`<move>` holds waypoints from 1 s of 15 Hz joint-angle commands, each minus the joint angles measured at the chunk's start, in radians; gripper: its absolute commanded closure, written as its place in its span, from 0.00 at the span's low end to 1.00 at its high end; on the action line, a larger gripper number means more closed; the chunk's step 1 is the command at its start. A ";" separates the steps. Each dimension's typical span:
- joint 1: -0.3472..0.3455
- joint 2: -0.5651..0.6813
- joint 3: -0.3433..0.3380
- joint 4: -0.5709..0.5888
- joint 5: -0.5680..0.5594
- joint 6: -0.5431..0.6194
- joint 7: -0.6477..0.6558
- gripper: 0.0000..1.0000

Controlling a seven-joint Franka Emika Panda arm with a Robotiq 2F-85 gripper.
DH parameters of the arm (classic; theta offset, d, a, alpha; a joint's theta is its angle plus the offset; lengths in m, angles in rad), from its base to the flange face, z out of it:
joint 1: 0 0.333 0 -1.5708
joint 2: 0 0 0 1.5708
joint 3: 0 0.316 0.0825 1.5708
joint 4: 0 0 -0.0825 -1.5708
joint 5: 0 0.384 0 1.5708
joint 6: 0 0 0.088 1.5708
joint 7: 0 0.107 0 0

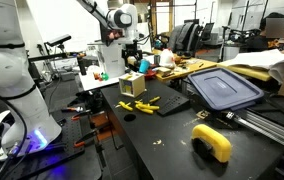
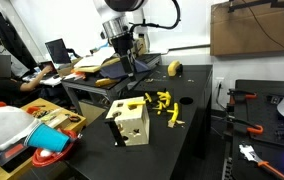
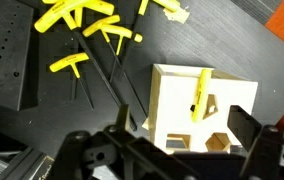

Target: Remove the hammer from the box and put it on the hammer holder first position

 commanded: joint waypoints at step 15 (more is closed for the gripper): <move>0.022 0.024 0.043 -0.143 0.033 0.186 0.021 0.00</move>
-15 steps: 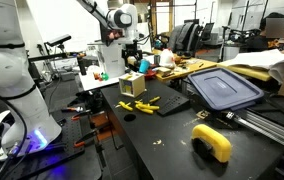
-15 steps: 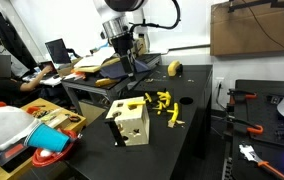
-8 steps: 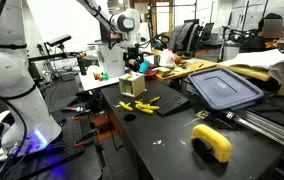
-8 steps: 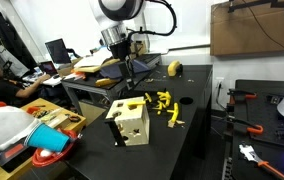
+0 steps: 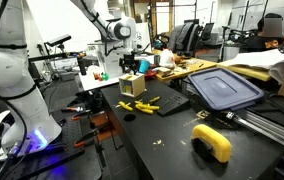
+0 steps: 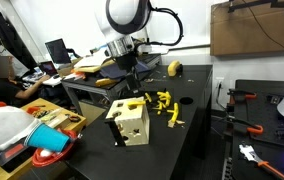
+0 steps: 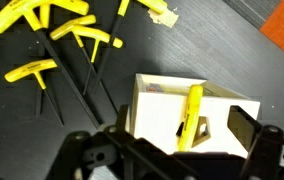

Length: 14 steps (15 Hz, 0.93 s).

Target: Remove the hammer from the box and put it on the hammer holder first position

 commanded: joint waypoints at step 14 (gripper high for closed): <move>0.048 -0.021 0.000 -0.158 -0.020 0.379 0.185 0.00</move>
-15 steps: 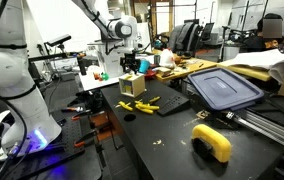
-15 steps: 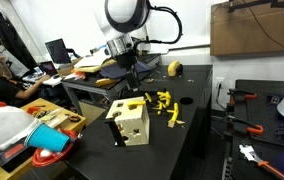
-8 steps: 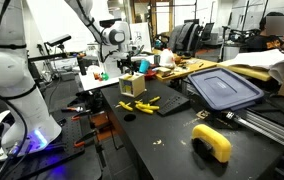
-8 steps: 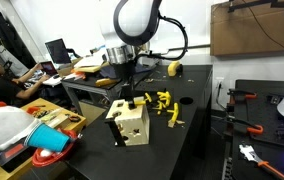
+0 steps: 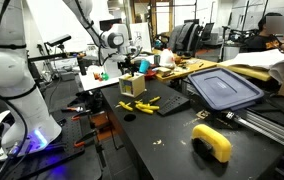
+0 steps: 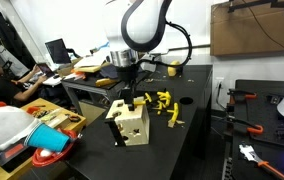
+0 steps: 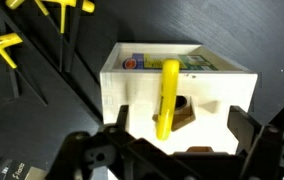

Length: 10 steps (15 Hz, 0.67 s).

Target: Remove the hammer from the box and put it on the hammer holder first position

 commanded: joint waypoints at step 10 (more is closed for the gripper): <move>0.005 -0.006 -0.034 0.002 -0.022 -0.018 0.050 0.00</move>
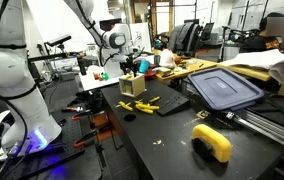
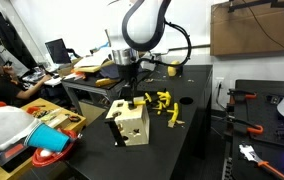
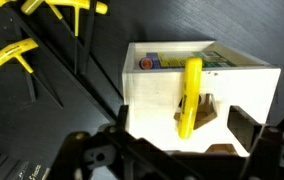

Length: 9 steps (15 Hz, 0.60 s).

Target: Remove the hammer from the box and put it on the hammer holder first position

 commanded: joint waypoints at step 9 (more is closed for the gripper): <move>0.010 0.004 0.008 0.010 -0.018 -0.067 0.014 0.49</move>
